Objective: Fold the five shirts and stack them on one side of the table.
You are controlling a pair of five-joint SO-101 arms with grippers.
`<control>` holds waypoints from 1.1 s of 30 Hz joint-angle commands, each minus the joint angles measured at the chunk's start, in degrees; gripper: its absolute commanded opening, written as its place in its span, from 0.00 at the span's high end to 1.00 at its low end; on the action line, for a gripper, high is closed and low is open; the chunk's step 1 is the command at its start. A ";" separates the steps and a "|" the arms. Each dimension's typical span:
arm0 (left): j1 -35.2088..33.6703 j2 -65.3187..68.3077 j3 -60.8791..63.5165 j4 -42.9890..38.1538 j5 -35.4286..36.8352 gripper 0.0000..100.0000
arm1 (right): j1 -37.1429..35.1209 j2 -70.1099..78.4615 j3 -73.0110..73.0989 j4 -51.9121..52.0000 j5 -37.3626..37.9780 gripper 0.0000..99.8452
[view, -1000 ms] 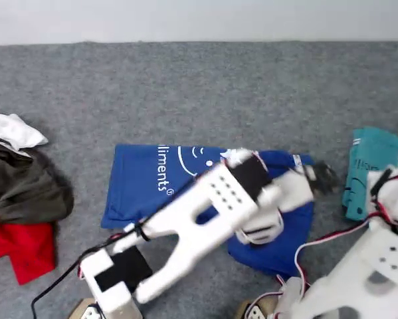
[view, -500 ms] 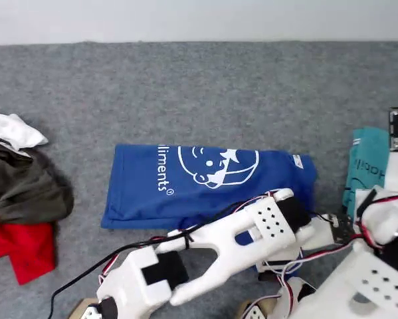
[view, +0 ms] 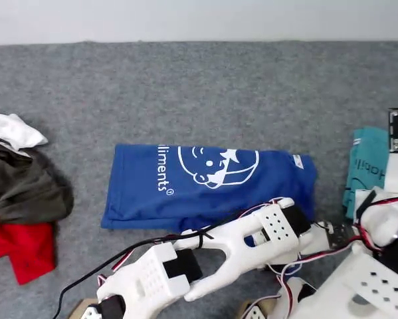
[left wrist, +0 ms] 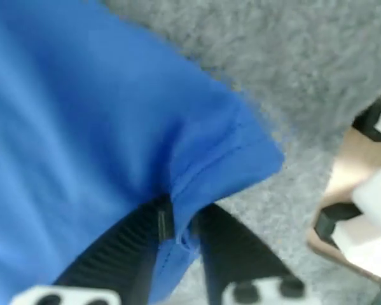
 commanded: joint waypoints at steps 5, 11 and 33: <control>-0.62 -7.21 -2.15 0.18 -2.20 0.99 | 0.75 -0.22 -0.35 1.89 0.44 0.99; -3.78 -13.01 -2.24 0.53 -2.29 0.99 | 0.75 -0.13 -0.35 1.89 0.44 0.99; -18.20 -6.15 -7.52 -14.59 -6.86 0.90 | 0.75 -0.22 1.76 1.80 0.35 0.99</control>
